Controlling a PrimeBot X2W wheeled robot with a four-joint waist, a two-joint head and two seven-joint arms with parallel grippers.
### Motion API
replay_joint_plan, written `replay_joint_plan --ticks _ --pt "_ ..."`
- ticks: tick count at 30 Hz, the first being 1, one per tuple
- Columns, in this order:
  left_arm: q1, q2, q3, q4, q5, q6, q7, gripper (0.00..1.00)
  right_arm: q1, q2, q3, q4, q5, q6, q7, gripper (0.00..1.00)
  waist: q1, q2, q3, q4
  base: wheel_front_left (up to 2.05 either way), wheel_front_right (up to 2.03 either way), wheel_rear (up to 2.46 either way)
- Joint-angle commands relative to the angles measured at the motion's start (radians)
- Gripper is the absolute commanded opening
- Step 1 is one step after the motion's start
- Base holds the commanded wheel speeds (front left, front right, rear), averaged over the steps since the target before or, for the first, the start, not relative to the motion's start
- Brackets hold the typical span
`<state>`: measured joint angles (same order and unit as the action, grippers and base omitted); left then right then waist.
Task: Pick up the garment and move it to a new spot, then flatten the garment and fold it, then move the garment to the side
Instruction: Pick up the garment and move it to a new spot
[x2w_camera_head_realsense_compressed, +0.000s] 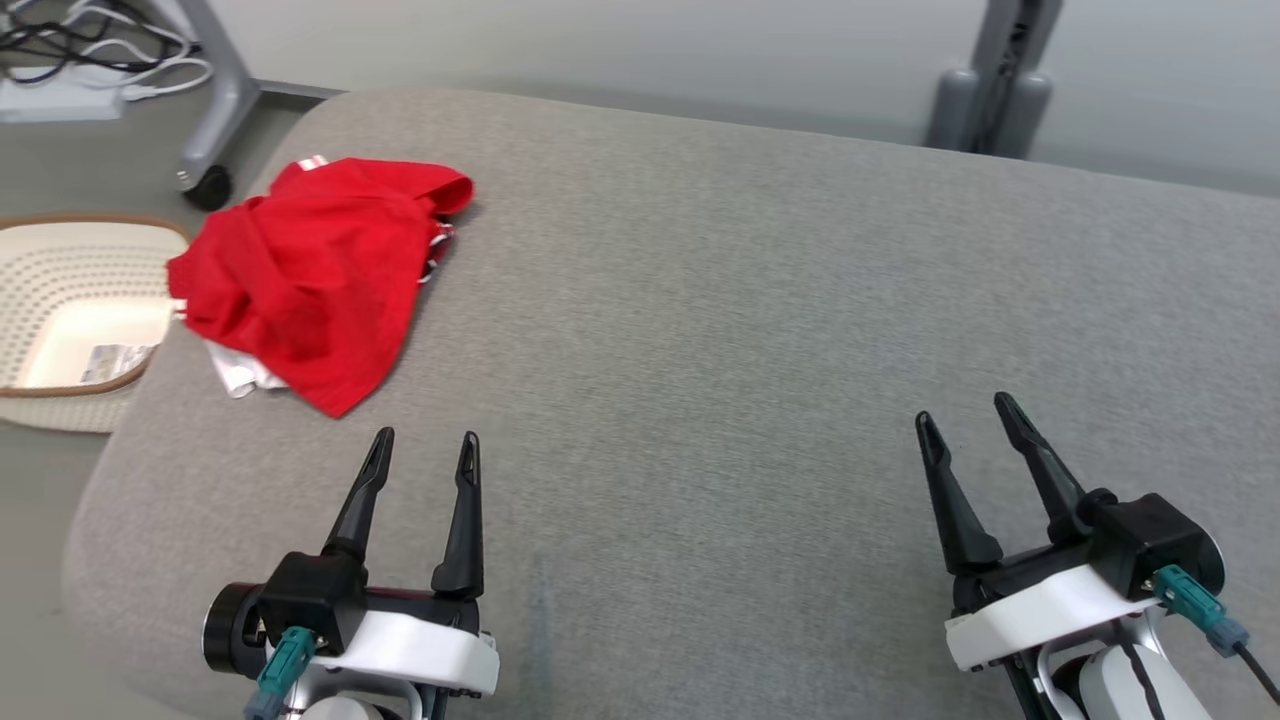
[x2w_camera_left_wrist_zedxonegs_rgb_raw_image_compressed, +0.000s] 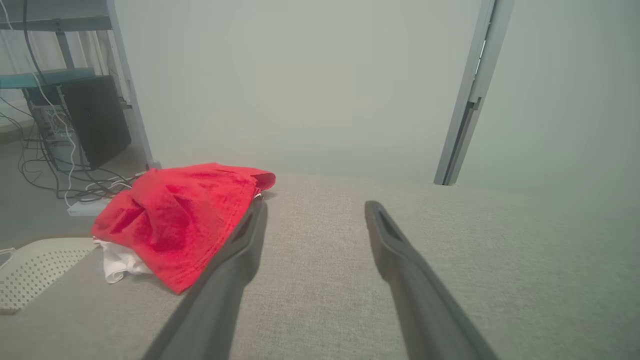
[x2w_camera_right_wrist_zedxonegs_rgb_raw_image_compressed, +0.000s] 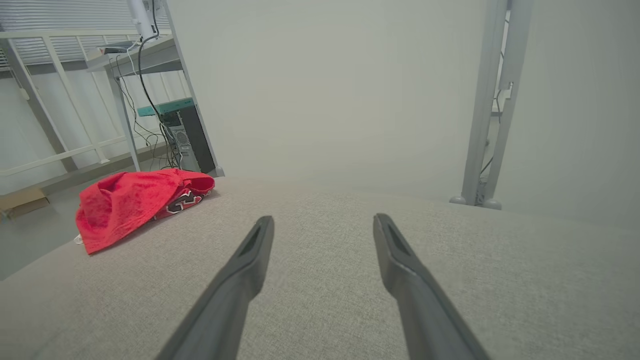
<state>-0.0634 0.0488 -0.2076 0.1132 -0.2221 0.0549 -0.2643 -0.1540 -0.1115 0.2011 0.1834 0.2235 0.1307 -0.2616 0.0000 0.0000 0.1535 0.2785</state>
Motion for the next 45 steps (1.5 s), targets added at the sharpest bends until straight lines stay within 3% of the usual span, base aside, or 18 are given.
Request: replay_joint_plan --ticks 1,13,20,38,41,45 --pt "0.015 0.004 0.004 -0.006 -0.001 0.005 0.001 1.00 0.011 -0.004 0.004 0.004 0.004 0.000 -0.005 1.00 0.0000 0.0000 -0.016 0.048 0.00 0.00 0.00" --pt "0.035 0.004 0.000 -0.032 -0.021 0.015 0.001 1.00 0.024 -0.029 0.046 0.000 0.022 0.000 -0.005 1.00 0.0000 0.0000 -0.032 0.200 0.00 0.00 0.00" --pt "0.045 0.004 -0.002 -0.037 -0.026 0.018 0.001 1.00 0.026 -0.029 0.063 0.005 0.016 0.000 -0.005 1.00 0.0000 0.0000 -0.034 0.256 0.00 0.00 0.00" --pt "0.043 0.004 0.008 -0.049 -0.035 0.028 0.001 1.00 0.019 -0.035 0.069 0.008 0.017 0.000 -0.005 1.00 0.0000 0.0000 -0.023 0.261 0.00 0.00 0.00" --pt "0.029 0.004 0.049 -0.055 -0.121 0.044 0.001 1.00 0.003 -0.043 0.075 0.002 0.008 0.000 -0.005 1.00 0.0000 0.0000 0.007 0.249 0.00 0.00 0.00" --pt "-0.034 0.003 0.112 -0.032 -0.149 0.009 0.001 1.00 -0.018 -0.063 0.079 0.005 -0.006 0.000 -0.005 1.00 0.0000 0.0000 0.065 0.227 0.00 0.00 0.00"
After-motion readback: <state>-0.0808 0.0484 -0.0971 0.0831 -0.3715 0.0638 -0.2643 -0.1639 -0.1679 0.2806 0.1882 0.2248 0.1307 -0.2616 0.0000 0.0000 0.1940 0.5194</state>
